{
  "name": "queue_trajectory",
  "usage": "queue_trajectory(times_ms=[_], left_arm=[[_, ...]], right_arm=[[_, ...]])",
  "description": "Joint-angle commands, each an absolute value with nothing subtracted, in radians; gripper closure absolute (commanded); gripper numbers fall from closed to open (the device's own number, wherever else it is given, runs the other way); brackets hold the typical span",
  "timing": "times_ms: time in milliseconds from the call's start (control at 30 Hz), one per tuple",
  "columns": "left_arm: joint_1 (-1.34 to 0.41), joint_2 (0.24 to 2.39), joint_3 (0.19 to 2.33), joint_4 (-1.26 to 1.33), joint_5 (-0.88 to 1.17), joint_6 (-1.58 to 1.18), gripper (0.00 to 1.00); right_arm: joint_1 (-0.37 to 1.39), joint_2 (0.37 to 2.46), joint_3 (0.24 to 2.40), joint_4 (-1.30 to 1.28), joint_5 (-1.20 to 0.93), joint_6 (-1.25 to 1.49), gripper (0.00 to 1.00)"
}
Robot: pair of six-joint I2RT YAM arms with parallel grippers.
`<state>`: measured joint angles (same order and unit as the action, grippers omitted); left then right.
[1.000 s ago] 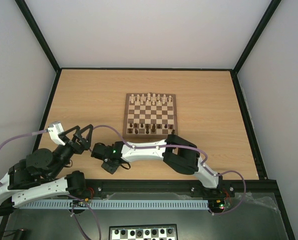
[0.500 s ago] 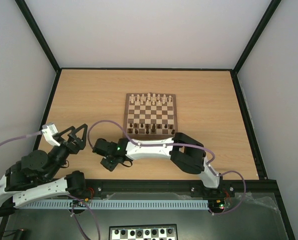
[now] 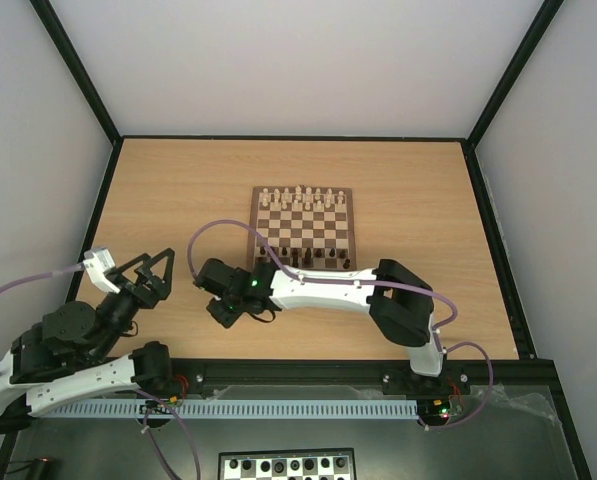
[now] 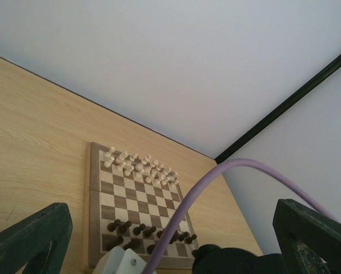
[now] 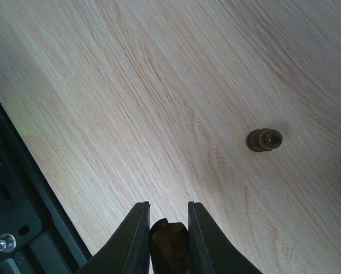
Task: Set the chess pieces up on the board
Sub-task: Pick up the chess piece at the center of the board.
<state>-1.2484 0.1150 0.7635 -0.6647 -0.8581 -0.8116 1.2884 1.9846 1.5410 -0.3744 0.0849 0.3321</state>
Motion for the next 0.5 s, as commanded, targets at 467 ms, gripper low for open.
queue_trajectory(times_ms=[467], left_arm=[[-1.242, 0.076, 0.630, -0.602, -0.867, -0.862, 0.01]], right_arm=[[1.226, 1.919, 1.526, -0.401, 0.078, 0.358, 0.86]])
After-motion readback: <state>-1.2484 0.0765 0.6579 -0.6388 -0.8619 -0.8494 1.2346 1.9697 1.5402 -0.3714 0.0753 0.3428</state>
